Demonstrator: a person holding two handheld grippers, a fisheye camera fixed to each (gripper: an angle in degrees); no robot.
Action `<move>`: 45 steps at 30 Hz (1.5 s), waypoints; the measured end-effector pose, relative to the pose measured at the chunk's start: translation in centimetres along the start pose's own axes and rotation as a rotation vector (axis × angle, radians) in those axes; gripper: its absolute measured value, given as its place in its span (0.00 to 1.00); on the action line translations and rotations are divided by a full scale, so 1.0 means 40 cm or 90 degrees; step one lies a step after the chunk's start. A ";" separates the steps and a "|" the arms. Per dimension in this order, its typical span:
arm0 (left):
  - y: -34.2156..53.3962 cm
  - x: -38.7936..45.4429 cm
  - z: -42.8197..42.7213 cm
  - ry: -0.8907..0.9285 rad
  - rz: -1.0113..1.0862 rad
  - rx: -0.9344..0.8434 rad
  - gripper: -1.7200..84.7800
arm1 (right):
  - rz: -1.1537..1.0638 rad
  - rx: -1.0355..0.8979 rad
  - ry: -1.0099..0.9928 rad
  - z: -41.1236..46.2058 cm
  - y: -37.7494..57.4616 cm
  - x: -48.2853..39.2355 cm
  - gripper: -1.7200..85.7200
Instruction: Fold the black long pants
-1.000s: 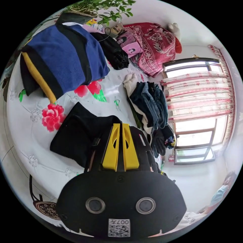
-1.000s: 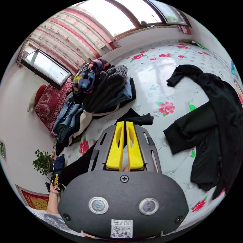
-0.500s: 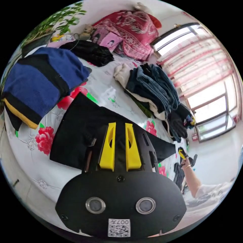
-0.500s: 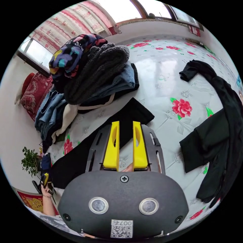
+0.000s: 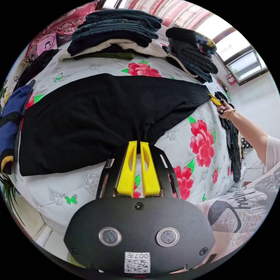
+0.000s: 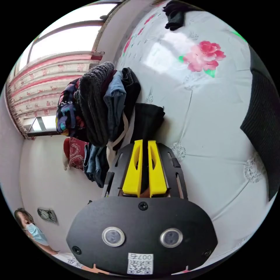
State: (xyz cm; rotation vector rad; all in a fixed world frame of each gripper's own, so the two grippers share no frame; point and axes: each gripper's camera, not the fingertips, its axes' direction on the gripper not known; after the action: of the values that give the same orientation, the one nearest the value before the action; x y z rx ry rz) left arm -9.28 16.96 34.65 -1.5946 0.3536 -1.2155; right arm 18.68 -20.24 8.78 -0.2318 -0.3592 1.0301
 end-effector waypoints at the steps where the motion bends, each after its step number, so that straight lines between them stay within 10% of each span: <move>1: 0.004 -0.026 -0.009 0.020 -0.023 0.004 0.03 | 0.006 0.009 -0.010 -0.015 0.004 0.008 0.03; 13: 0.198 -0.495 -0.167 0.075 -0.419 0.146 0.14 | -0.081 0.152 0.129 -0.439 0.218 0.045 0.02; 21: 0.148 -0.730 -0.169 0.080 -0.514 0.213 0.17 | -0.717 -0.081 0.154 0.013 0.890 -0.460 0.04; 27: 0.142 -0.809 -0.143 0.111 -0.586 0.261 0.09 | -0.752 -0.417 0.214 0.389 1.314 -0.299 0.07; 37: 0.012 -0.454 -0.399 0.176 -0.102 0.364 0.08 | -0.655 -0.270 0.264 0.130 1.200 -0.187 0.09; 41: -0.083 -0.063 -0.328 0.286 0.223 0.245 0.10 | -0.543 -0.168 0.277 0.020 1.079 -0.117 0.09; 45: -0.107 0.090 -0.144 0.348 0.270 0.112 0.14 | -0.428 -0.094 0.240 -0.042 0.976 -0.057 0.10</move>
State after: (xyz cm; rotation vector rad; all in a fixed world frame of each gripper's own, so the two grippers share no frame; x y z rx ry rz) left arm -13.93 12.88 39.78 -0.9504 0.8609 -1.2862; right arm -12.63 -2.79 -6.97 -0.3968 -0.1474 0.2860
